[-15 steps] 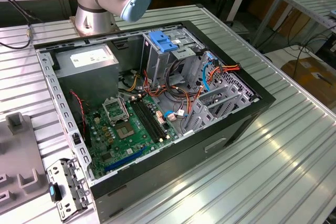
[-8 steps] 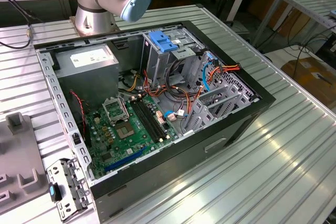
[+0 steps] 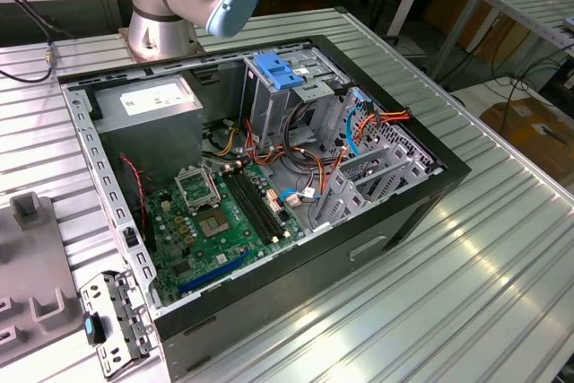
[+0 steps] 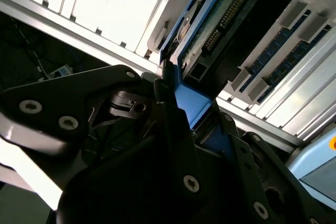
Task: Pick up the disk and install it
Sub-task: 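Pick up the disk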
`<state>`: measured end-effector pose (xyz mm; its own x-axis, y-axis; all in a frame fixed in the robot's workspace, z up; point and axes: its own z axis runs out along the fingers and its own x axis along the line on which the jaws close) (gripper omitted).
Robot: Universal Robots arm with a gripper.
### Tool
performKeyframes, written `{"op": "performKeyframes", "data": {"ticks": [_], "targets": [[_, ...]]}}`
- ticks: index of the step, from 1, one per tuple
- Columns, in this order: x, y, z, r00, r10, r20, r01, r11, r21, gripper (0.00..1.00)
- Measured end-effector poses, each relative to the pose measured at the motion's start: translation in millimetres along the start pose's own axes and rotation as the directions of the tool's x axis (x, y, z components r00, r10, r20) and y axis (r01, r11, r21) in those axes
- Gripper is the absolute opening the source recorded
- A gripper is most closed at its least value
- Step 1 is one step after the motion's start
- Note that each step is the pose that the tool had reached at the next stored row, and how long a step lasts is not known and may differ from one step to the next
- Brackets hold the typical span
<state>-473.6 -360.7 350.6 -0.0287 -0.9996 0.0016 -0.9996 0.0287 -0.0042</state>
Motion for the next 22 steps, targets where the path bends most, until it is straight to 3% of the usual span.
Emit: {"op": "performKeyframes", "data": {"ticks": [22], "targets": [[0.0,0.0,-6.2,1.0000,0.000,0.0000,0.000,1.0000,0.0000,0.37]]}}
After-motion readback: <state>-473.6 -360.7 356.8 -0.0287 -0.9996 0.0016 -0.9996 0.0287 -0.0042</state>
